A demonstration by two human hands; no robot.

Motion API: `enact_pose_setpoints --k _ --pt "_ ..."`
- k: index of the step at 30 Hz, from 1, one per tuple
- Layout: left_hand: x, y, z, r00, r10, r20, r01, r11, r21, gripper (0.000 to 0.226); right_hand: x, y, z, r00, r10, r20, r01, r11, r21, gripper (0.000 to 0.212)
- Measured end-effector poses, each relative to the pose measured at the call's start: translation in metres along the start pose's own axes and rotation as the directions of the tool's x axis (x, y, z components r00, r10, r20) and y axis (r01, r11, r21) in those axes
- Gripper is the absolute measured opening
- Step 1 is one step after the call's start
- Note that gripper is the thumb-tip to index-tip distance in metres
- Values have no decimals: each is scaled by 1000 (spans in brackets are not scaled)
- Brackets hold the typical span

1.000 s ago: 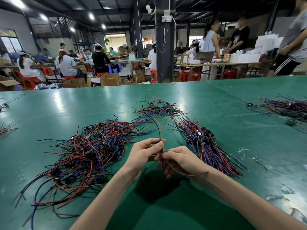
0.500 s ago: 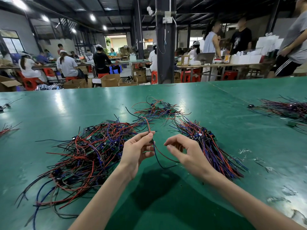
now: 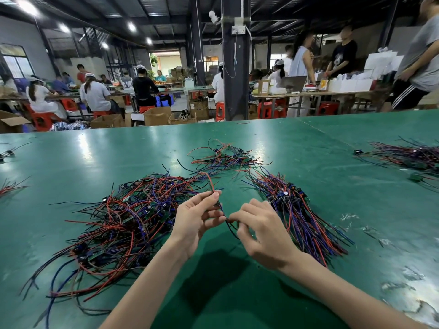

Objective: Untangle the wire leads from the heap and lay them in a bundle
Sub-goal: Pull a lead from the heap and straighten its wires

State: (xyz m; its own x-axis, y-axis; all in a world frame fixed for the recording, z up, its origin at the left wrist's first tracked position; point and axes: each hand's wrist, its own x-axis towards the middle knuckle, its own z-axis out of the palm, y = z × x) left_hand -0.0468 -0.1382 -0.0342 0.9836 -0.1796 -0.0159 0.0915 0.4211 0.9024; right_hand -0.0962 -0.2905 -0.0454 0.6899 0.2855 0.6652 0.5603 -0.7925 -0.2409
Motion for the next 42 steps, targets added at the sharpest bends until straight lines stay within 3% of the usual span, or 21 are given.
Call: enact_pose_setpoints --k 5,8,11,15,20,24,28,32,42 --pt "0 -3 1 999 0 40 -1 1000 24 26 0 -3 11 975 197 98 -216 944 250 25" --pt "1 -5 0 996 -7 93 2 999 47 32 0 -3 12 932 308 190 -361 826 432 27" --pt "0 -8 -1 988 -52 148 35 992 120 32 1 -4 11 896 364 254 -444 738 509 30" --pt "-2 -10 -1 983 -91 160 59 980 192 37 1 -5 11 884 381 272 -468 723 508 32" --pt "-4 -11 2 986 -82 148 53 980 191 33 -2 -5 12 912 353 209 -409 824 393 40" --pt "-4 -11 1 984 -83 157 56 983 173 30 -1 -5 12 913 341 225 -402 846 349 39" --pt "-2 -11 0 980 -119 158 106 990 90 23 2 -9 8 898 336 285 -435 775 459 36" --pt "0 -10 1 955 -250 157 253 967 -4 14 5 -8 6 857 366 364 -513 673 532 40" --pt "-6 -12 3 920 -341 196 323 939 116 26 4 -6 9 831 379 407 -545 699 463 18"
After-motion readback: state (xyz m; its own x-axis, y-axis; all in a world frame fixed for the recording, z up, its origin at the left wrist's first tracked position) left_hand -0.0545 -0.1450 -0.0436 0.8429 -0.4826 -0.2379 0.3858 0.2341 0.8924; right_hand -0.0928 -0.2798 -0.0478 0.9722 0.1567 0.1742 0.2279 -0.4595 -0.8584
